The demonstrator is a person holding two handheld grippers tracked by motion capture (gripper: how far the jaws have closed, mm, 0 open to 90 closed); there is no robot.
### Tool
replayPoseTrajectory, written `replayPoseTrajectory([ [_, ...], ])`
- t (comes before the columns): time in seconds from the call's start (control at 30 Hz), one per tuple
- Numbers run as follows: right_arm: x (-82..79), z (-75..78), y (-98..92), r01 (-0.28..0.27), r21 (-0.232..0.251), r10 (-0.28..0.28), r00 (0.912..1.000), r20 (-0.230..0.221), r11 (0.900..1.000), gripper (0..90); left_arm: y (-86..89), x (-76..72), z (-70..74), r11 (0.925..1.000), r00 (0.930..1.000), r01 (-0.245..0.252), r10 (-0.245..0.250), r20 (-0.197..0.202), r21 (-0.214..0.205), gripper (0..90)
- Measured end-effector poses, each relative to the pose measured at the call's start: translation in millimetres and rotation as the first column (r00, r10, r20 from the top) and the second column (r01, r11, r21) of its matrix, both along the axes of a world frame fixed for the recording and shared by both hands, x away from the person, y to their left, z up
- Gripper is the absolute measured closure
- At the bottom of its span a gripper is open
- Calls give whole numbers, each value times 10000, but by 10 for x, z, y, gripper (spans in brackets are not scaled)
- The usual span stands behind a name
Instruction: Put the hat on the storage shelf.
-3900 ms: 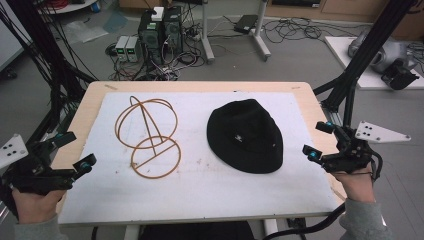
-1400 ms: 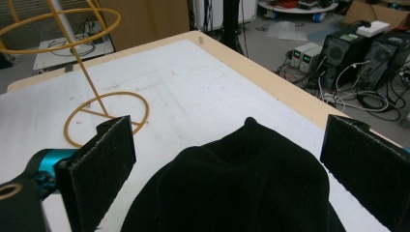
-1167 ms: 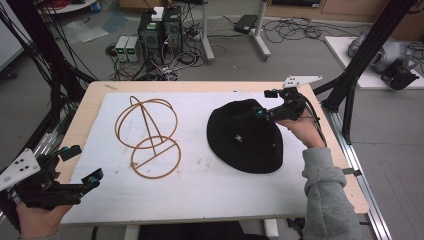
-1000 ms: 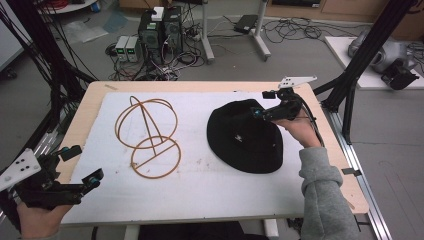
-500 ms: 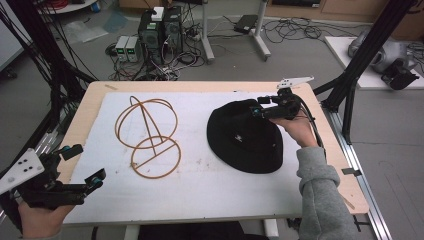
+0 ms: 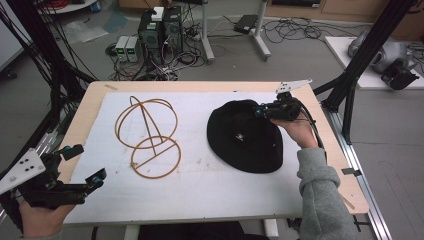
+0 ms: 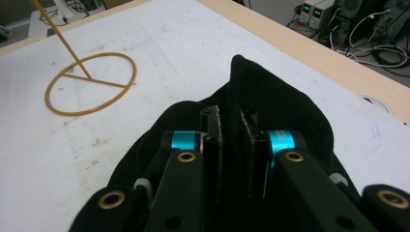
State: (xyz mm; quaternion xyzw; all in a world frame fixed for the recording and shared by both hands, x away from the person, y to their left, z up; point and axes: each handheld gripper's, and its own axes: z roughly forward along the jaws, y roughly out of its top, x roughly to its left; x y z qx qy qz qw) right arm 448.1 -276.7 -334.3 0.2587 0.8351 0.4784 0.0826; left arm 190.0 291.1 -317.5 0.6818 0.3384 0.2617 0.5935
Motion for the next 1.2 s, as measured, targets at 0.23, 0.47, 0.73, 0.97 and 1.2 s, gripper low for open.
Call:
replayPoseTrajectory([
  [0.23, 8, 0, -6, -2, 41, 2, 10000, -5, 10000, 834, 9, -1, 0, 10000, 10000, -9, 9, -6, 5, 17],
  [0.47, -16, 45, -18, -130, 202, 129, 9999, 32, 9997, 835, 45, -24, 19, 9999, 9999, -76, 77, 71, -81, 17],
  [0.73, -59, 183, -49, -223, 287, 220, 9997, 109, 9993, 839, 50, -22, 16, 9999, 10000, -60, 60, 43, -153, 17],
  [0.97, -165, 438, -73, -478, 509, 454, 9979, 459, 9976, 841, 46, -18, 19, 9998, 10000, -18, 19, 47, -186, 17],
  [1.2, -258, 681, -65, -687, 421, 656, 9952, 720, 9967, 841, 37, -19, 23, 9998, 10000, 17, -16, 56, -199, 17],
])
